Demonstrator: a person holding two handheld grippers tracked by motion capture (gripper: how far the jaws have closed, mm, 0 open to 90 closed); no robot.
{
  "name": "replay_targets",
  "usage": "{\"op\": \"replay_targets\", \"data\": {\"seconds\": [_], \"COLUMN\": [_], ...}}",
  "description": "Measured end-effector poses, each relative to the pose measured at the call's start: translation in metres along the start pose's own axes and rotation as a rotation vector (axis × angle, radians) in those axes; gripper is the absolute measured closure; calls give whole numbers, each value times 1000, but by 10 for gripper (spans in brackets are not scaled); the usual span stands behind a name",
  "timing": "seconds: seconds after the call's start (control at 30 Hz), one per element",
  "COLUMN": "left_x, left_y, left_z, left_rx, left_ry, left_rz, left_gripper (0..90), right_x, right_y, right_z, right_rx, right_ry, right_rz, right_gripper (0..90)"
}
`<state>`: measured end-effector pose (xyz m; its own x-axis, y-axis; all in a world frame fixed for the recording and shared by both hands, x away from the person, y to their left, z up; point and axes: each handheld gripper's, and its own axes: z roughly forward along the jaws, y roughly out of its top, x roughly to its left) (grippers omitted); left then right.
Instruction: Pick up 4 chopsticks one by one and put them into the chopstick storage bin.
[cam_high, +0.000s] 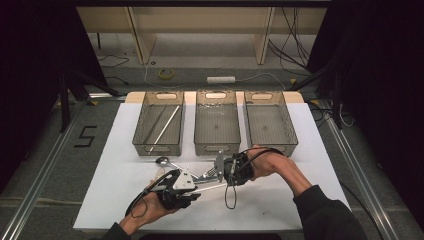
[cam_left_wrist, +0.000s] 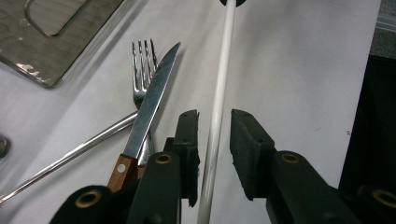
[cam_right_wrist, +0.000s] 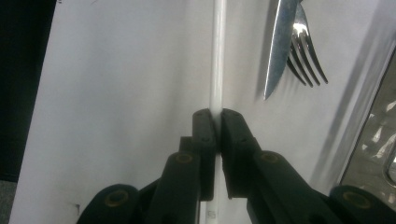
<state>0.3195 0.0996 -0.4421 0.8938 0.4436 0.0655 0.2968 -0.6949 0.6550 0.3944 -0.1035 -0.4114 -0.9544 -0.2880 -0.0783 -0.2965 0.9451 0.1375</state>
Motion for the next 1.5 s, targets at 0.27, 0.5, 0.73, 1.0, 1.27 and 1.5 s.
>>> {"op": "replay_targets", "data": {"seconds": [0.27, 0.5, 0.73, 1.0, 1.27, 1.5], "left_x": [0, -3, 4, 18, 32, 40], "left_y": [0, 0, -2, -8, -13, -18], "left_z": [0, 0, -7, -18, -30, -36], "left_rx": [7, 11, -24, -72, -124, -168], "left_ry": [-18, -60, -27, 27, 76, 123], "left_rz": [11, 41, -9, -93, -178, -236], "left_gripper": [805, 851, 856, 856, 856, 855], "right_x": [1, 3, 1, 13, 44, 64], "right_y": [1, 1, -9, -33, -49, -67], "right_z": [-1, 0, -14, -33, -30, -24], "right_rx": [2, 6, -61, -330, -573, -720], "right_ry": [3, 4, -55, -264, -463, -524], "right_rz": [-16, -43, 73, 342, 629, 809], "right_gripper": [855, 847, 695, 445, 397, 360]}}
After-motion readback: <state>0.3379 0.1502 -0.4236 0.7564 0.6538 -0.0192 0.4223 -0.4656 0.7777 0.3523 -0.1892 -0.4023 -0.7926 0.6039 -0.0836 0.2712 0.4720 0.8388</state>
